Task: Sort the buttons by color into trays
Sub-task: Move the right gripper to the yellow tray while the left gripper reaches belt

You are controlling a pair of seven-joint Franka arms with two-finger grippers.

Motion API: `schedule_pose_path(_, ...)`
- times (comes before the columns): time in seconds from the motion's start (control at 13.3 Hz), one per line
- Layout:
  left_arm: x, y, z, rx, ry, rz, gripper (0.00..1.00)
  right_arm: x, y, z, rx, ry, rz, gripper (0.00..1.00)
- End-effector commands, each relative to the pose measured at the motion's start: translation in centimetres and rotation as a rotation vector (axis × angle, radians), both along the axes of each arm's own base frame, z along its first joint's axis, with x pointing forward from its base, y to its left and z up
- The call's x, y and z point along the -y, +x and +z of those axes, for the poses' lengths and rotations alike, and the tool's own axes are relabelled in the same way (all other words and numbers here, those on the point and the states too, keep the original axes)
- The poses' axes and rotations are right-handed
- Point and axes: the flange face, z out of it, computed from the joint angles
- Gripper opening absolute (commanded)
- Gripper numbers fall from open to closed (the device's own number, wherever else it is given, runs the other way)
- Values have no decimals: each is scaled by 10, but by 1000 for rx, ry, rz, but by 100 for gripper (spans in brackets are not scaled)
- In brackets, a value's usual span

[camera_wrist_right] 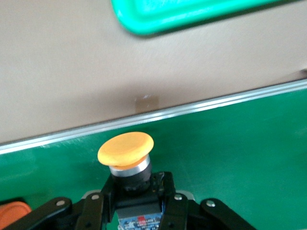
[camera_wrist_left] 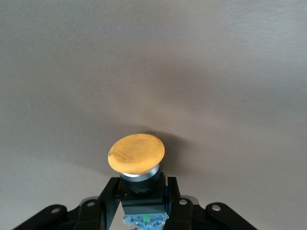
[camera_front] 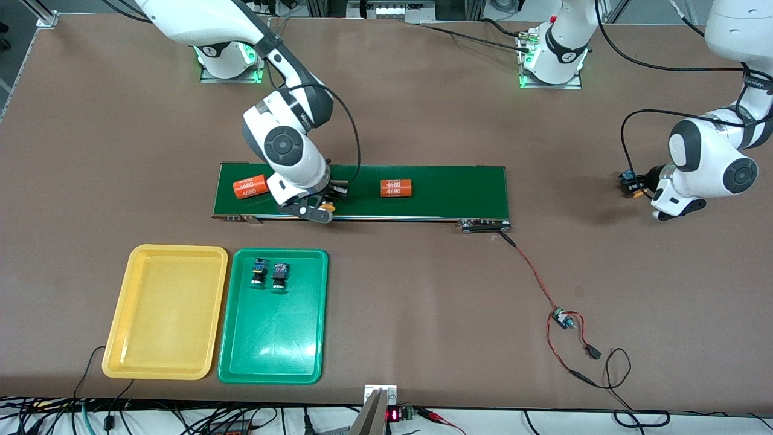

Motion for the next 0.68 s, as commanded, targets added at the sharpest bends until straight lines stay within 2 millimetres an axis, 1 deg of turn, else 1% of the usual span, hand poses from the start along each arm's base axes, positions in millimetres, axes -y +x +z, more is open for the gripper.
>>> schedule_pose_path(0.0,61,37,56,-1,-60,-108,32,29,34,55,3,-23,-23,30)
schedule_pose_path(0.08,87,51,68,-3,-72,-153,32,45,45,66,6,-26,-14,30)
schedule_pose_path(0.15,120,64,79,9,-82,-204,32,62,56,77,16,-22,-10,30)
schedule_pose_path(0.23,145,71,86,23,-86,-227,32,86,66,86,28,-19,-3,30)
schedule_pose_path(0.38,195,77,94,45,-129,-271,32,134,83,95,44,-33,40,28)
schedule_pose_path(0.45,220,77,96,50,-164,-236,32,158,92,97,54,-46,58,28)
schedule_pose_path(0.53,241,76,98,50,-193,-204,32,183,99,95,57,-64,83,28)
schedule_pose_path(0.6,266,73,100,49,-215,-228,32,210,108,91,68,-92,101,28)
